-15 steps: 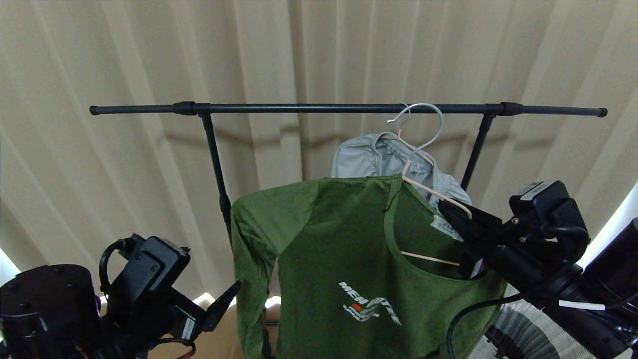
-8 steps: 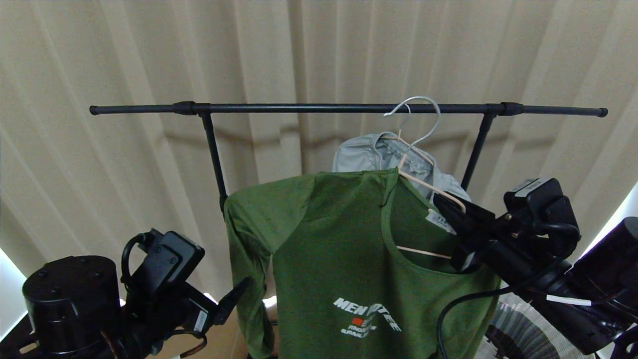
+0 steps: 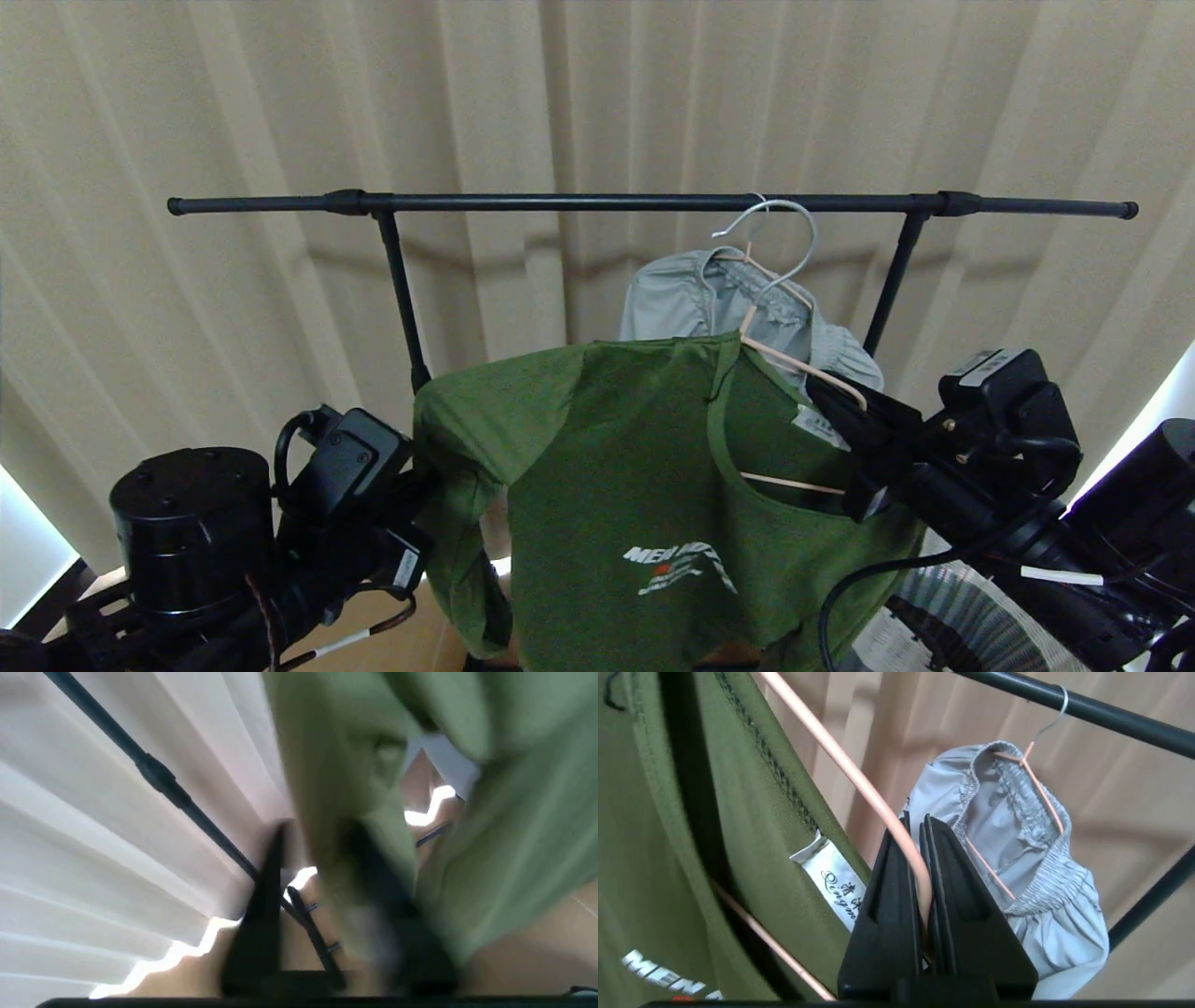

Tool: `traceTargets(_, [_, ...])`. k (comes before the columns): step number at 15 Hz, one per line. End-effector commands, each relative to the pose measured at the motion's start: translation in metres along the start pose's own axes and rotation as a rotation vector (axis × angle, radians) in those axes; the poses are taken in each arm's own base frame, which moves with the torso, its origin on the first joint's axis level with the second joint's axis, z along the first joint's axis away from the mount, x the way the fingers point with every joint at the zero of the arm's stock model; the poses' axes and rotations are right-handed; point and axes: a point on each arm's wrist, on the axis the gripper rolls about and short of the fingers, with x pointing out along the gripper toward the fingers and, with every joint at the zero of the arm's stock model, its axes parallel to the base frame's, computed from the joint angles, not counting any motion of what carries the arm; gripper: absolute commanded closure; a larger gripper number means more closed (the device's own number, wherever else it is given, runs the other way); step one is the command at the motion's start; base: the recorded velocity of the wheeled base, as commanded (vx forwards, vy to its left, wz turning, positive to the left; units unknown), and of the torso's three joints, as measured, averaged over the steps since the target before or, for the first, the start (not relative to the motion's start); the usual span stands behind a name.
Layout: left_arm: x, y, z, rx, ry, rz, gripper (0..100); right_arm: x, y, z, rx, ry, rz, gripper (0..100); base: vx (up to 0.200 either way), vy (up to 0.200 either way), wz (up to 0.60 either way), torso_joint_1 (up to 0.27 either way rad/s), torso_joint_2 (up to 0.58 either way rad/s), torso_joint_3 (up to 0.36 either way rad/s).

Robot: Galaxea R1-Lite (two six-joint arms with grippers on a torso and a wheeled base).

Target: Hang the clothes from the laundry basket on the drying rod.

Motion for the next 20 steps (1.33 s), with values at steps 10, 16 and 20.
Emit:
traceTargets(10, [-0.028, 0.053, -0.023, 0.038, 0.066, 0.247, 100, -0.005, -0.005, 0.012, 0.002, -0.051, -0.029, 100, 0.000, 0.000, 0.00, 0.000, 0.00, 0.000])
traceTargets(16, [-0.036, 0.065, -0.023, 0.039, 0.060, 0.313, 100, -0.005, -0.014, 0.012, -0.003, -0.054, -0.064, 100, 0.000, 0.000, 0.00, 0.000, 0.00, 0.000])
traceTargets(20, [-0.047, 0.058, -0.020, 0.044, 0.028, 0.293, 0, -0.005, -0.013, 0.012, -0.004, -0.051, -0.063, 100, 0.000, 0.000, 0.00, 0.000, 0.00, 0.000])
